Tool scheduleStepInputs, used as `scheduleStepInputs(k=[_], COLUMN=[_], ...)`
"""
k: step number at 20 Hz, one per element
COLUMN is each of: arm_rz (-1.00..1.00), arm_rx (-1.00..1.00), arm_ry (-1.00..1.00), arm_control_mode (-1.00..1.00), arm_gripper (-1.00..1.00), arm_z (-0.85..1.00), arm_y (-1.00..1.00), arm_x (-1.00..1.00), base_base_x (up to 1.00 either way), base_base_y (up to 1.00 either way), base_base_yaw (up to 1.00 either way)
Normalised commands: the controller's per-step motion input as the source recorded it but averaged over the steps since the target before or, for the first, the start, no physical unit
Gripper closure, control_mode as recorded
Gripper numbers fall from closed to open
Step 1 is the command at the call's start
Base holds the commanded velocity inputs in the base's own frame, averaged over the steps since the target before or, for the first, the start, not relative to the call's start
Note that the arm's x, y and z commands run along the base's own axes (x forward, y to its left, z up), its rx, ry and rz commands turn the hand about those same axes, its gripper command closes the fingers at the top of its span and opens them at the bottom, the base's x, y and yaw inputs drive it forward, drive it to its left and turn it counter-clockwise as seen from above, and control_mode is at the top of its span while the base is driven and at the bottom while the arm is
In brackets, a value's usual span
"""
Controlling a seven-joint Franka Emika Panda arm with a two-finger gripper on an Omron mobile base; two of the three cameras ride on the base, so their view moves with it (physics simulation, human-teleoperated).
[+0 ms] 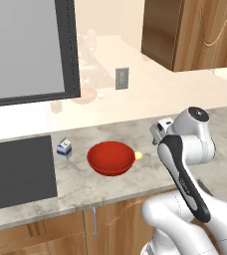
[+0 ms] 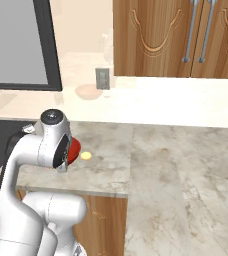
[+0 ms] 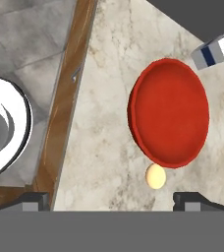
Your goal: Gather the eggs and milk located in the vicinity of the sink area and place them right next to the bowl.
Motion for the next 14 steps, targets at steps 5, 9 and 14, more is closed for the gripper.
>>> scheduleStepInputs(k=[5, 9, 14], arm_rz=[0.0, 0.0, 0.0], arm_rx=[0.0, 0.0, 0.0], arm_ry=[0.0, 0.0, 0.0], arm_control_mode=[1.0, 1.0, 1.0], arm_gripper=[-1.0, -1.0, -1.0], arm_z=[0.0, 0.0, 0.0], arm_y=[0.0, 0.0, 0.0], arm_x=[0.0, 0.0, 0.0], base_base_x=[0.0, 0.0, -0.07], base_base_y=[0.35, 0.5, 0.51], base_base_yaw=[0.0, 0.0, 0.0])
